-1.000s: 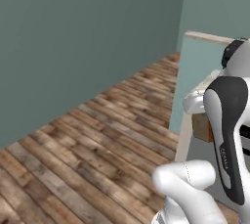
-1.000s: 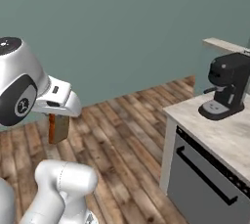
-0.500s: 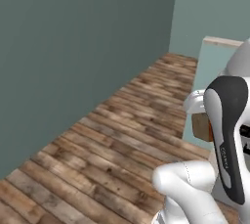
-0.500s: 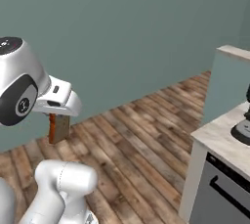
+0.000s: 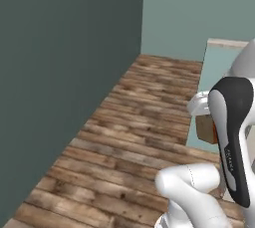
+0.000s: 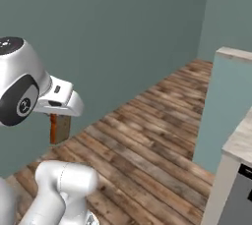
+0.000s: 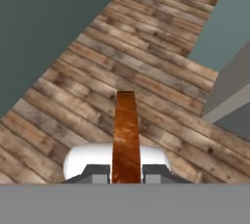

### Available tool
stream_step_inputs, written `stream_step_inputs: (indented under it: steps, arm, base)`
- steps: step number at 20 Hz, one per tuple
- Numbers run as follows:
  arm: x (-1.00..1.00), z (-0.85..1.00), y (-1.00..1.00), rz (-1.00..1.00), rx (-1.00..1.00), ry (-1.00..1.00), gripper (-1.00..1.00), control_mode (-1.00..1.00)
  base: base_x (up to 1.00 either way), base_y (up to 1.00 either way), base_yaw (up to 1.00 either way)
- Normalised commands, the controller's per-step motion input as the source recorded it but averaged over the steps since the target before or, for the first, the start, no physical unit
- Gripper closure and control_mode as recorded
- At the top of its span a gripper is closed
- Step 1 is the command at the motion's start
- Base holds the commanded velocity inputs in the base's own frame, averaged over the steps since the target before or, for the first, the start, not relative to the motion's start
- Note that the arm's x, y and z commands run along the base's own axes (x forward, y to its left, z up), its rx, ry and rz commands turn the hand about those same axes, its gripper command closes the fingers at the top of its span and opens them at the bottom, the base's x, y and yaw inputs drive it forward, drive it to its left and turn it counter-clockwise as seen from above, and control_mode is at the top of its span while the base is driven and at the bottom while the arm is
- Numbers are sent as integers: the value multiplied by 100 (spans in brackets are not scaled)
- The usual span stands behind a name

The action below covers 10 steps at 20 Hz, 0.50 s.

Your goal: Start the toaster. Once the lever pops up, take the bread to the plate on the dining counter.

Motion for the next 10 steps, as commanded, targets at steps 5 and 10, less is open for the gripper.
stream_step_inputs:
  steps: [5,10]
  arm:
    - [0,0,0,0,0,0,100,100]
    - [0,0,0,0,0,0,100,100]
  base:
    - [52,100,-58]
    - [48,94,-62]
